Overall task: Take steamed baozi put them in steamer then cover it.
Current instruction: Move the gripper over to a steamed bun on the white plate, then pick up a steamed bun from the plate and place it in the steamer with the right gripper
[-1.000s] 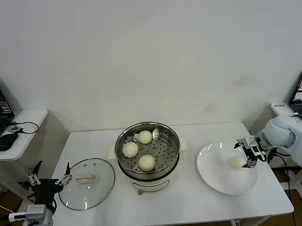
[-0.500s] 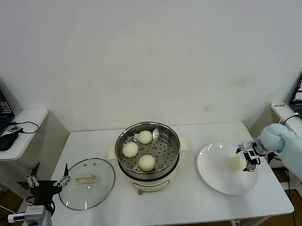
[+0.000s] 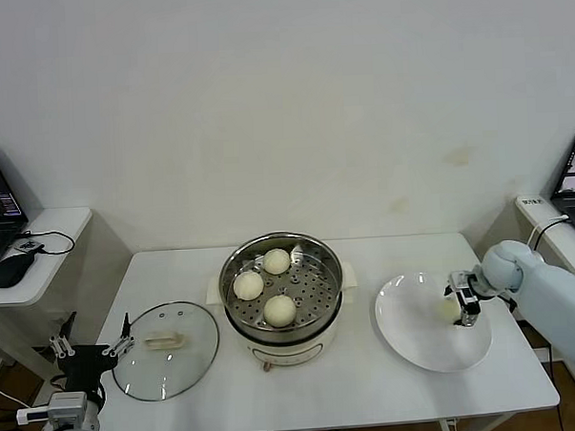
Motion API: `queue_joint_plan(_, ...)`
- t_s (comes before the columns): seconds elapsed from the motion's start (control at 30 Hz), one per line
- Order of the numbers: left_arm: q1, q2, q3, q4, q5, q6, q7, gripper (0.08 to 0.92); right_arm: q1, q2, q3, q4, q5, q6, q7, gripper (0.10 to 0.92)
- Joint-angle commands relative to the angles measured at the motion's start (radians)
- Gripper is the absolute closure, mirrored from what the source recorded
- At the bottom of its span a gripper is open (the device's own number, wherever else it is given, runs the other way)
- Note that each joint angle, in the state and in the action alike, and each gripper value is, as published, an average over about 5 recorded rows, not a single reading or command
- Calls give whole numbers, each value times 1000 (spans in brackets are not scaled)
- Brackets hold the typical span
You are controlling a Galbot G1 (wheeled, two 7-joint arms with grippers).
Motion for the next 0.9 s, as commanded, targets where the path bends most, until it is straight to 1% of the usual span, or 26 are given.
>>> queue_joint_plan(0.03, -1, 0, 0, 4, 0, 0, 0, 177, -1, 19, 4, -34, -14, -5, -10, 367)
queue_joint_plan(0.2, 1, -1, -1, 3, 0, -1, 0, 177, 30, -12, -18, 6, 22, -14, -37, 427)
queue_joint_plan(0.37, 3, 1, -6, -2, -1, -2, 0, 177, 122, -80, -100, 97, 101, -49, -75, 447)
queue_joint_plan(0.53, 0, -1, -2, -5, -2, -1, 0, 177, 268, -153, -235, 204, 219, -108, -102, 448)
queue_joint_plan(0.67, -4, -4, 4, 0, -2, -2, -1, 177, 407, -184, -326, 278, 313, -157, -105, 448)
queue_joint_plan(0.8, -5, -2, 7, -2, -2, -2, 0, 177, 596, -172, -469, 345, 431, -204, -95, 448)
queue_joint_plan(0.9, -8, 2, 6, -5, -3, -1, 0, 177, 755, -126, -586, 393, 532, -251, -72, 447)
